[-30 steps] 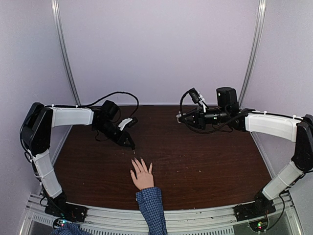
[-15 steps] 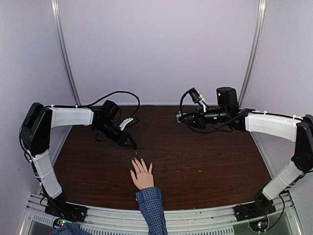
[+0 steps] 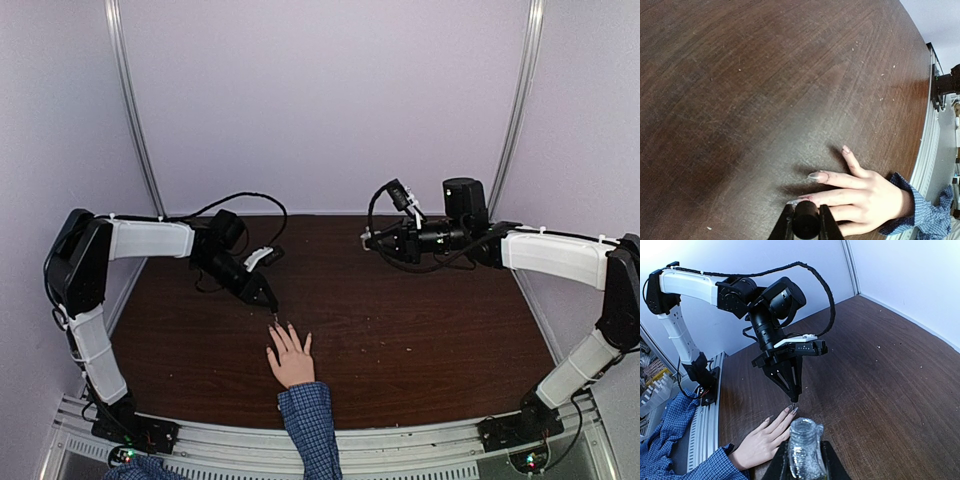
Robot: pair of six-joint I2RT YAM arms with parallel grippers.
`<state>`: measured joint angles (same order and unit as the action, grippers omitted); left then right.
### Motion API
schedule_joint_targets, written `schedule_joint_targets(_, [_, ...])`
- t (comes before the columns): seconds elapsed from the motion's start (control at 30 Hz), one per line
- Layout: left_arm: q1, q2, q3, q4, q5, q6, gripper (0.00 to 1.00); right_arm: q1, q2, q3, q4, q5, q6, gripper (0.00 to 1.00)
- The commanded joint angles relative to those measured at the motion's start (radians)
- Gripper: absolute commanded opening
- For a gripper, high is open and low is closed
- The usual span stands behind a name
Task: Paint the nails
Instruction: Paint the nail with the hand.
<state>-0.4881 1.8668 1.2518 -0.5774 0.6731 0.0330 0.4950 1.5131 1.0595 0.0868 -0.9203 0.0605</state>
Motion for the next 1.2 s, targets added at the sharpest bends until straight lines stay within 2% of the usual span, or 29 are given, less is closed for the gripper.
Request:
schedule_joint_targets(0.0, [-0.007, 0.022, 0.018, -0.011, 0.008, 0.021, 0.00, -0.008, 0.007, -0.001, 0.034, -0.015, 0.013, 0.00])
schedule_joint_targets(1.17, [-0.015, 0.055, 0.050, -0.022, -0.017, 0.019, 0.00, -0.009, 0.012, 0.003, 0.039, -0.020, 0.018, 0.00])
